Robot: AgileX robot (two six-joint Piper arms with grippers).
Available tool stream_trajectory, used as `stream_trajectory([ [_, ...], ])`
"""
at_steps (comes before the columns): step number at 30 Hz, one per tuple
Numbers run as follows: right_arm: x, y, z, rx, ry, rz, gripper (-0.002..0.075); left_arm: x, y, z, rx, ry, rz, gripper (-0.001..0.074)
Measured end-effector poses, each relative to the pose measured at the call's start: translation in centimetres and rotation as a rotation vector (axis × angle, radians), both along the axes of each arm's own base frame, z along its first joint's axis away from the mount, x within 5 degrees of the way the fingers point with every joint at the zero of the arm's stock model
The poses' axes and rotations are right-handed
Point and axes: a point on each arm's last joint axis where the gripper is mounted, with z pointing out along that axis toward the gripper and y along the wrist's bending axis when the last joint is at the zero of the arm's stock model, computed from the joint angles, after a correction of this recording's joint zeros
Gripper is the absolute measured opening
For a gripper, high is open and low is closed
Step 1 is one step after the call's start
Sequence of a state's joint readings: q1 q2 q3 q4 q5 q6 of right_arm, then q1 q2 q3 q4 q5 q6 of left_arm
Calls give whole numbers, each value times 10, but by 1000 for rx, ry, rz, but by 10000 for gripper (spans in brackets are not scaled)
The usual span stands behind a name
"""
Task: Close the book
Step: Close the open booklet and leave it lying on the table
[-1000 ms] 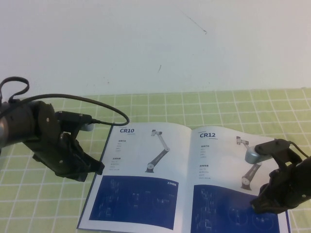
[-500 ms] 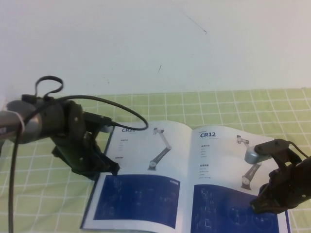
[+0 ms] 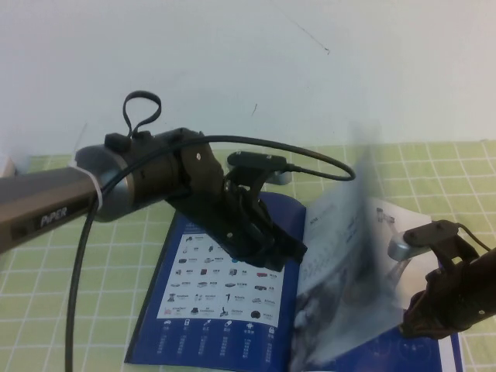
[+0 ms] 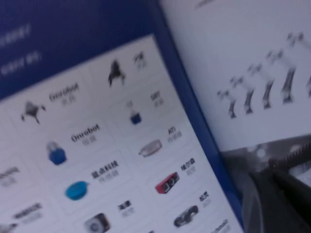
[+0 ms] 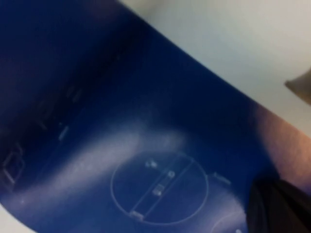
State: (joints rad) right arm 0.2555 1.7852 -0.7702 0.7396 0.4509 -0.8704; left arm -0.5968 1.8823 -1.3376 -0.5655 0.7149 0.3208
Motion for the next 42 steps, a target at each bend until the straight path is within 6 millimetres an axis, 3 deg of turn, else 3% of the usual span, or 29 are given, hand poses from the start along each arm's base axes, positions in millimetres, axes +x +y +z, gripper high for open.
stream_trajectory([
  [3,1,0,0,-2,-6,-3,-3,5,10,9,86,-59,1,-2],
  [8,1,0,-2,-5,0,-2,-3,24,54,3,361,-98,142,-2],
  [12,1,0,-6,-8,11,1,-3,41,80,-15,464,-81,218,-2],
  [18,1,0,-6,-7,12,0,-2,55,96,-46,545,-48,238,-2],
  [32,1,0,-6,-6,13,1,-2,62,100,-60,592,-48,266,-2],
  [36,1,0,-6,-6,14,1,-2,60,93,-61,561,-26,231,-4],
  [42,1,0,-6,-4,14,-2,-2,50,68,-61,509,-36,128,-4],
])
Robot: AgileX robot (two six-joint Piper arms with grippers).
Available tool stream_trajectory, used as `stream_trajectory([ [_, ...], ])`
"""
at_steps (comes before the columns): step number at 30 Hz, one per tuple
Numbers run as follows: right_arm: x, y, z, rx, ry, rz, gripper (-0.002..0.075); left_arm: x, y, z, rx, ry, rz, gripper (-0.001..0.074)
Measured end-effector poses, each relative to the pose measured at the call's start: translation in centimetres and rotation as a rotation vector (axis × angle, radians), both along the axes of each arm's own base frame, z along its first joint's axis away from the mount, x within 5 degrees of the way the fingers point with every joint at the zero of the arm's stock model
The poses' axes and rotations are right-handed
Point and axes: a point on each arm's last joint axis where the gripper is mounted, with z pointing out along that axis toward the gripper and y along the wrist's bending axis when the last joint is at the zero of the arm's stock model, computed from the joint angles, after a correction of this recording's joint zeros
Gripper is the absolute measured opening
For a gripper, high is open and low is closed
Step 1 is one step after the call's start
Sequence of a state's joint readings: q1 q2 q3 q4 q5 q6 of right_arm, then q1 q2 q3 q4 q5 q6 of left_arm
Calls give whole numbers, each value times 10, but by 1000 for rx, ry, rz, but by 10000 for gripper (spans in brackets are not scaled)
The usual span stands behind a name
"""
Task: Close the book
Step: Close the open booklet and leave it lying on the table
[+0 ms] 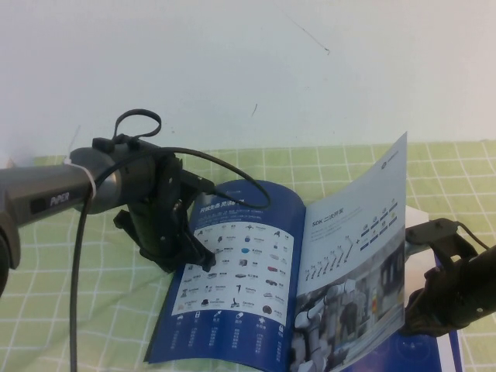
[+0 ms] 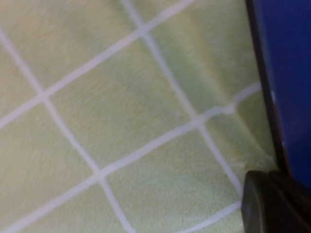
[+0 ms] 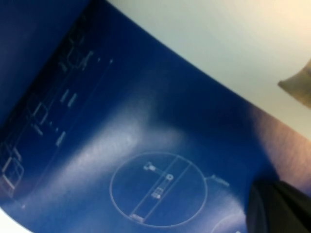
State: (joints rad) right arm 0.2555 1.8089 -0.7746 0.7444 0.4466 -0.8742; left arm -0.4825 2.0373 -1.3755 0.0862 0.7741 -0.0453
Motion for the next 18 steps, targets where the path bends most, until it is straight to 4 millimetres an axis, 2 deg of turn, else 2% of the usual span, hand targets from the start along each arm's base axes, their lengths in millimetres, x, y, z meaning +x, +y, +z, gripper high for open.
stream_trajectory([
  [9,0,0,0,5,3,-7,-2,-14,-31,0,-30,-8,-132,-4],
  [14,1,1,-1,10,1,-22,-2,-33,-66,6,-266,112,-133,-4],
  [18,1,1,-1,11,2,-24,-2,-38,-87,15,-419,161,-155,-4],
])
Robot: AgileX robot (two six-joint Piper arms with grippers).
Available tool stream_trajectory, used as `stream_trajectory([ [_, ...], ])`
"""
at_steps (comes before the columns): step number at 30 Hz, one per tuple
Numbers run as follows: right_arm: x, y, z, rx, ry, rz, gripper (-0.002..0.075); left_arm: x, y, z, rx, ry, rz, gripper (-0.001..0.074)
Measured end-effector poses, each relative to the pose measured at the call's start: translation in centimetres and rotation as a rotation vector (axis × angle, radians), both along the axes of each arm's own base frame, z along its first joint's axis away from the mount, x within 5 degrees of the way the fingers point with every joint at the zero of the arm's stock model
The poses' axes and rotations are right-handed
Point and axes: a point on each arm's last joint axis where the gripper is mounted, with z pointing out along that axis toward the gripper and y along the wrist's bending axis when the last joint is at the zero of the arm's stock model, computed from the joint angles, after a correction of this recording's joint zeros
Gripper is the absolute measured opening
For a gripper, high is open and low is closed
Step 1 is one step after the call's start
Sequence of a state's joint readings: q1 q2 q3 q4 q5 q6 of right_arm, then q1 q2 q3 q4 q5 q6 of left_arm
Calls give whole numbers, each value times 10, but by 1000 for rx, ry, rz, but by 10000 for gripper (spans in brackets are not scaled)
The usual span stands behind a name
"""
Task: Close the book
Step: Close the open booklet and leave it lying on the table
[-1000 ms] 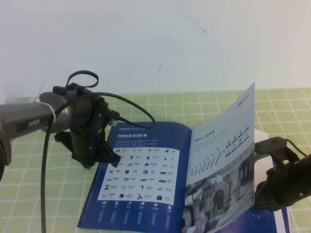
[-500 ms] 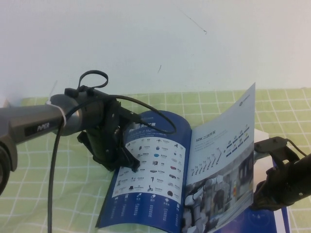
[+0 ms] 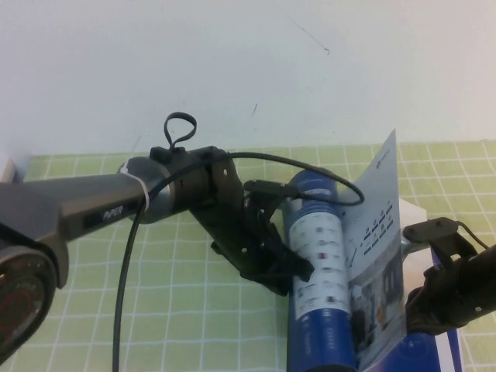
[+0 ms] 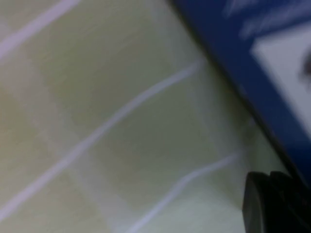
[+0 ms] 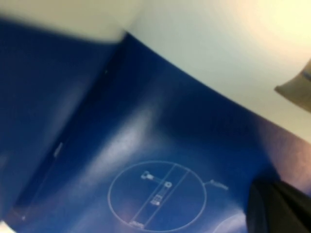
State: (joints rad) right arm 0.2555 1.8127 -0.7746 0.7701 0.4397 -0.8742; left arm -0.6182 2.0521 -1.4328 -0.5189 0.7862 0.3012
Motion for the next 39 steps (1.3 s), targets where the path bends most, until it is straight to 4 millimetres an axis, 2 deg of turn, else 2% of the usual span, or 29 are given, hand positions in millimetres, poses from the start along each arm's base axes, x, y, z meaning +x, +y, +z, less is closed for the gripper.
stream_trajectory([
  [8,1,0,5,1,-28,21,-2,-4,-19,55,-304,-51,-37,-4],
  [12,1,-8,14,-26,-58,3,-3,-7,-20,69,-355,-79,-67,-4],
  [15,1,-20,31,-67,-120,2,-3,-12,-18,75,-360,-63,-98,-4],
  [19,-7,-39,65,-140,-196,23,-3,-19,-10,85,-297,-95,-182,-4],
  [24,-29,-70,108,-286,-271,32,-3,-26,19,112,-65,-243,-213,-4],
  [26,-43,-79,129,-318,-328,5,-3,-27,36,130,52,-345,-169,-4],
  [30,-71,-83,169,-296,-477,-50,-3,-41,66,174,98,-554,-44,-4],
  [33,-98,-82,188,-257,-584,-45,-3,-64,89,208,27,-736,35,-4],
  [36,-125,-79,196,-217,-670,-13,-3,-100,115,232,-79,-897,86,-4],
  [39,-151,-76,190,-177,-739,28,-3,-135,140,232,-175,-985,138,-4],
])
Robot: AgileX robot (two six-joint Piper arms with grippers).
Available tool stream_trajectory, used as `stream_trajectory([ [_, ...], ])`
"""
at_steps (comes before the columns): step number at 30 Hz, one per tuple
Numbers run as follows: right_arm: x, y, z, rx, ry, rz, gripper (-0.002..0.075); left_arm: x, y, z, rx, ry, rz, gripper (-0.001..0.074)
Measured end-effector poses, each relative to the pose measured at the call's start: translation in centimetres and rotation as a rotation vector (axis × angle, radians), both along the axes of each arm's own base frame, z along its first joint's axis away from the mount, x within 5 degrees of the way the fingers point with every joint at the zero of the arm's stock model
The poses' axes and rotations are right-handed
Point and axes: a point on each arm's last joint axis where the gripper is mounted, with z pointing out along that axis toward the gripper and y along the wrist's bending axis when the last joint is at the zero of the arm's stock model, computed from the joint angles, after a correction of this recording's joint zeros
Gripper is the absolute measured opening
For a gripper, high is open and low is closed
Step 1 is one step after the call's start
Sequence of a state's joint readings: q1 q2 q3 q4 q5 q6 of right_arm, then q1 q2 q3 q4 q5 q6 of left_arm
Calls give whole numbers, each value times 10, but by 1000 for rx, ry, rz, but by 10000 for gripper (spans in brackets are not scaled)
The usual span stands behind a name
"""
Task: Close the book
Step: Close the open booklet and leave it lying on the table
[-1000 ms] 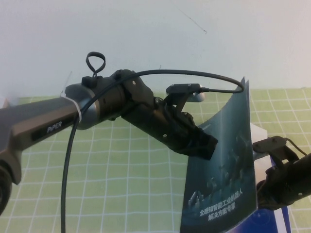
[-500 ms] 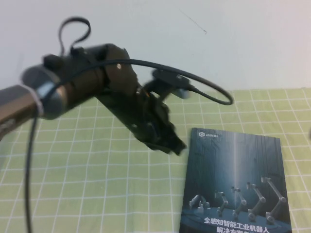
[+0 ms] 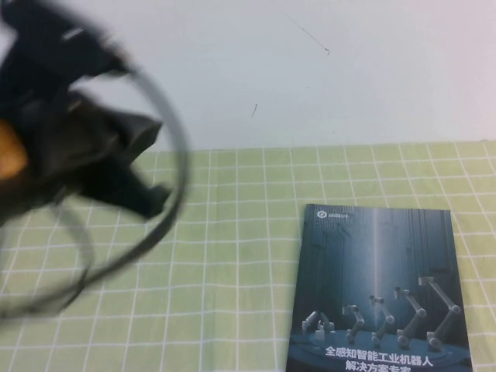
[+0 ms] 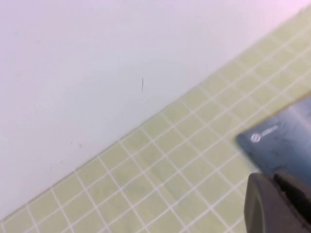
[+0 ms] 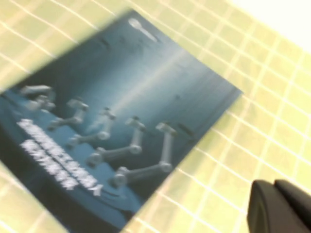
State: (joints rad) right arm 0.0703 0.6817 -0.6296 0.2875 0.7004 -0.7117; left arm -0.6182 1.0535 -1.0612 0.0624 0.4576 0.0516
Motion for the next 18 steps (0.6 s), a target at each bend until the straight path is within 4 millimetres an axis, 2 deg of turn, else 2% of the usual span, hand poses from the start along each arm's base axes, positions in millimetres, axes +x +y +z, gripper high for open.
stream_trajectory([
  [4,-29,4,-22,80,-43,21,-3,-43,30,-28,-59,-45,6,-4],
  [8,-49,6,-38,165,-106,18,-3,-75,54,-57,-72,-98,4,-4],
  [13,-62,6,-49,198,-154,18,-3,-98,70,-88,-88,-135,0,-4],
  [18,-66,8,-53,200,-126,35,-3,-107,76,-104,-87,-137,0,-4],
])
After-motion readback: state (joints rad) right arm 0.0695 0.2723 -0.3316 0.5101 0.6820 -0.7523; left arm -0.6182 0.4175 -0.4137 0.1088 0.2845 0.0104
